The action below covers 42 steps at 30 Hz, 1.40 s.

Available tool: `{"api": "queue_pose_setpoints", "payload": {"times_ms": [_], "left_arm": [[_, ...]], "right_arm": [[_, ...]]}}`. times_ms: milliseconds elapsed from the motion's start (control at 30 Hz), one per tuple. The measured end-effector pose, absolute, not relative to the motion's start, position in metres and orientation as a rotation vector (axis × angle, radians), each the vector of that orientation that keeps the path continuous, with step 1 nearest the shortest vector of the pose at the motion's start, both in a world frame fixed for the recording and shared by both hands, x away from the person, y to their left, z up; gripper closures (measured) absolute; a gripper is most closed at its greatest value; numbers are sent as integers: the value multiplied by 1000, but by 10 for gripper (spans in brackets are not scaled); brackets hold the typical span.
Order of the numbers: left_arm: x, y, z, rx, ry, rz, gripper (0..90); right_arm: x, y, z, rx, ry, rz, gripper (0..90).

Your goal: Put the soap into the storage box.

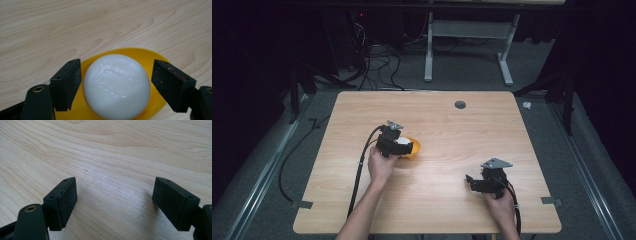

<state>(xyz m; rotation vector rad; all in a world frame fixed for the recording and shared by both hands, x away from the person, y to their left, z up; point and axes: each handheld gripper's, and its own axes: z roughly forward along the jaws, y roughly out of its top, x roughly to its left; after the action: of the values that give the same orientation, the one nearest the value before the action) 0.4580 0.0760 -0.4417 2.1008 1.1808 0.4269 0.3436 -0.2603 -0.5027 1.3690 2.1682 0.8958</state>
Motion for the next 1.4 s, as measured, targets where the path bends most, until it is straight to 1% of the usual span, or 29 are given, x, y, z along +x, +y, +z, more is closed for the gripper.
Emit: {"api": "queue_pose_setpoints", "payload": {"times_ms": [800,1400], "left_arm": [[445,92,-420,2029,1136,430,236],[431,111,-411,1988,1144,421,233]], "right_arm": [[344,-260,-503,1370,2168,895,208],[344,-260,-503,1370,2168,896,208]]}}
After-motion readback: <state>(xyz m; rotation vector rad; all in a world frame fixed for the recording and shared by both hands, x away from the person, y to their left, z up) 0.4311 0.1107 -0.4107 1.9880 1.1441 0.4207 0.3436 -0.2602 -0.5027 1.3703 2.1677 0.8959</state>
